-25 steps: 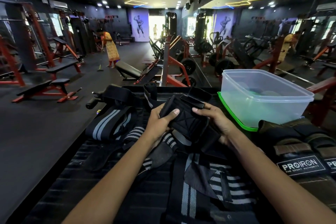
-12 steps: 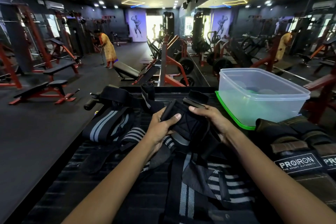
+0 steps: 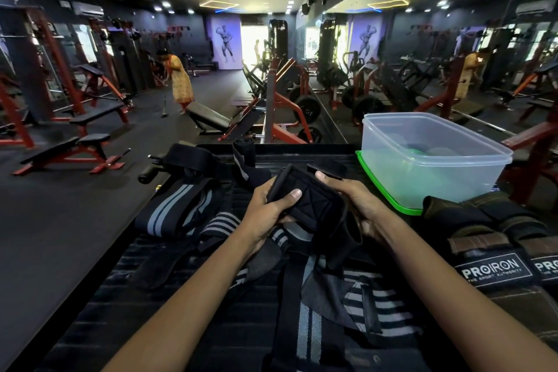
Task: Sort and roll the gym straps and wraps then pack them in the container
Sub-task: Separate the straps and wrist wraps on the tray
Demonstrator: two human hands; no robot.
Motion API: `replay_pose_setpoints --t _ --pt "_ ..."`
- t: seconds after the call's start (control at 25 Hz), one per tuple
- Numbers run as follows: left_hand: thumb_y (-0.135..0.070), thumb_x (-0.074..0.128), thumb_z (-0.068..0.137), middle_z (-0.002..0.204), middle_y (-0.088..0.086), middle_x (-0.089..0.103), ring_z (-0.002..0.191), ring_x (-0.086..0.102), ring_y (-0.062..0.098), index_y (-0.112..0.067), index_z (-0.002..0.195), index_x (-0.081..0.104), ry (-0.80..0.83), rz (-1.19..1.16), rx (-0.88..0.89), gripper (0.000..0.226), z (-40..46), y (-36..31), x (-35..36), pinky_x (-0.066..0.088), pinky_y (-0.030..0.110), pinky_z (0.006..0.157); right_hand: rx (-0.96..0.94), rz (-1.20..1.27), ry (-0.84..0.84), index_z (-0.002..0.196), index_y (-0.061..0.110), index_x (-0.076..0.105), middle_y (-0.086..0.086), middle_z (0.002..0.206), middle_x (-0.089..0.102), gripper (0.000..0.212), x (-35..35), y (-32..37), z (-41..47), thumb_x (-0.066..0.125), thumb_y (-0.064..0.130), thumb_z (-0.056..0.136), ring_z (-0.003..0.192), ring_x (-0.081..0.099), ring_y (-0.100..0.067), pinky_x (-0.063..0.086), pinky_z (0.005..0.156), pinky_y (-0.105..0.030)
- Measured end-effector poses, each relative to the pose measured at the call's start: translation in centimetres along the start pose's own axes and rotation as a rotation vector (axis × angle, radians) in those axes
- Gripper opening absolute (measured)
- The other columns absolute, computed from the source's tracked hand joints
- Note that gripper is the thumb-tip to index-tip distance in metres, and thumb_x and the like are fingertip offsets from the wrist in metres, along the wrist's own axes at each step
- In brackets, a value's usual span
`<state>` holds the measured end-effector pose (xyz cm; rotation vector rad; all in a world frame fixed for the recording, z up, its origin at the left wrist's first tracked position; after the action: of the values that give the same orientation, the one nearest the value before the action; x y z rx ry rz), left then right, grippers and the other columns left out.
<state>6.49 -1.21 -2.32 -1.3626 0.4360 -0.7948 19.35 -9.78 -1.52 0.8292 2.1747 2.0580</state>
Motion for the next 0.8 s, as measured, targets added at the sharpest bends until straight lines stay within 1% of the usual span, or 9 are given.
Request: replay_pose_setpoints --t 0.08,0.2,0.28,0.36,0.48,0.56,0.64,0.72,0.8 --pt "-0.003 0.059 0.091 0.095 0.006 0.072 0.089 0.07 0.019 -0.011 0.105 0.066 0.006 0.017 0.015 0.017 -0.2 -0.3 -0.1 0.056 0.027 0.065 0.038 0.017 0.044 0.118 -0.004 0.065 -0.023 0.114 0.068 0.05 0.3 0.0 -0.1 0.072 0.023 0.076 0.097 0.069 -0.03 0.057 0.086 -0.037" --pt "-0.003 0.061 0.09 0.096 0.012 0.072 0.092 0.069 0.027 -0.004 0.101 0.068 0.019 0.065 0.085 0.013 -0.1 -1.1 -0.3 0.056 0.035 0.078 0.022 0.082 0.073 0.115 -0.006 0.065 -0.02 0.104 0.07 0.046 0.2 0.4 0.0 0.071 0.013 0.074 0.085 0.071 -0.025 0.059 0.081 -0.033" --pt "-0.011 0.065 0.089 0.099 0.015 0.072 0.095 0.069 0.029 -0.001 0.101 0.069 0.012 0.088 0.118 0.016 -0.2 -1.7 -0.4 0.056 0.038 0.084 0.007 0.098 0.107 0.116 -0.005 0.064 -0.017 0.104 0.071 0.044 0.2 0.6 -0.1 0.069 0.012 0.076 0.087 0.071 -0.023 0.058 0.084 -0.033" --pt "-0.021 0.069 0.086 0.096 0.01 0.074 0.094 0.07 0.025 -0.007 0.096 0.072 -0.031 0.178 0.139 0.018 -0.1 -2.2 -0.8 0.056 0.039 0.085 0.003 0.098 0.15 0.119 -0.005 0.063 -0.017 0.109 0.07 0.045 0.6 0.5 -0.2 0.069 0.013 0.078 0.093 0.07 -0.025 0.057 0.088 -0.036" --pt "-0.03 0.074 0.081 0.091 0.004 0.075 0.09 0.071 0.021 -0.014 0.09 0.074 -0.078 0.292 0.09 0.018 0.3 -1.7 -1.5 0.055 0.044 0.088 -0.025 0.105 0.161 0.115 -0.006 0.063 -0.018 0.105 0.071 0.04 1.1 0.3 -0.2 0.067 0.002 0.076 0.089 0.071 -0.024 0.059 0.078 -0.033" --pt "-0.032 0.077 0.079 0.091 0.003 0.075 0.091 0.071 0.021 -0.016 0.089 0.074 -0.074 0.324 0.038 0.018 0.5 -1.2 -1.7 0.055 0.045 0.09 -0.05 0.126 0.126 0.112 -0.003 0.063 -0.02 0.101 0.07 0.039 1.2 0.4 -0.1 0.065 -0.007 0.073 0.083 0.071 -0.024 0.059 0.073 -0.03" --pt "-0.031 0.078 0.079 0.091 0.002 0.075 0.091 0.071 0.02 -0.019 0.088 0.074 -0.08 0.342 0.013 0.016 0.5 -0.8 -1.6 0.055 0.043 0.089 -0.056 0.123 0.044 0.113 0.0 0.059 -0.018 0.092 0.069 0.041 0.9 0.4 0.1 0.061 -0.016 0.075 0.073 0.071 -0.02 0.058 0.065 -0.027" --pt "-0.028 0.077 0.079 0.09 0.001 0.075 0.089 0.071 0.019 -0.02 0.086 0.073 -0.1 0.351 -0.01 0.011 0.5 -0.6 -1.3 0.056 0.039 0.086 -0.061 0.024 -0.019 0.118 0.0 0.056 -0.014 0.087 0.068 0.046 0.7 0.2 0.2 0.059 -0.02 0.077 0.066 0.07 -0.016 0.057 0.059 -0.024" --pt "-0.019 0.076 0.081 0.087 0.001 0.074 0.086 0.071 0.018 -0.02 0.084 0.072 -0.123 0.311 -0.043 0.006 0.6 -0.6 -1.3 0.056 0.032 0.079 -0.086 -0.094 -0.066 0.122 0.001 0.057 -0.011 0.089 0.067 0.052 0.6 -0.1 0.2 0.063 -0.019 0.075 0.064 0.07 -0.013 0.055 0.056 -0.022"
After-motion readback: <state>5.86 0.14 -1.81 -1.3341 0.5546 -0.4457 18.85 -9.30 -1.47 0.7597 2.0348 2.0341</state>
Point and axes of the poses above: each hand's wrist, its own z-axis towards the middle knuckle, its own x-axis out of the palm, y = z × x, the point moved 5 cm from there along z, towards the middle knuckle
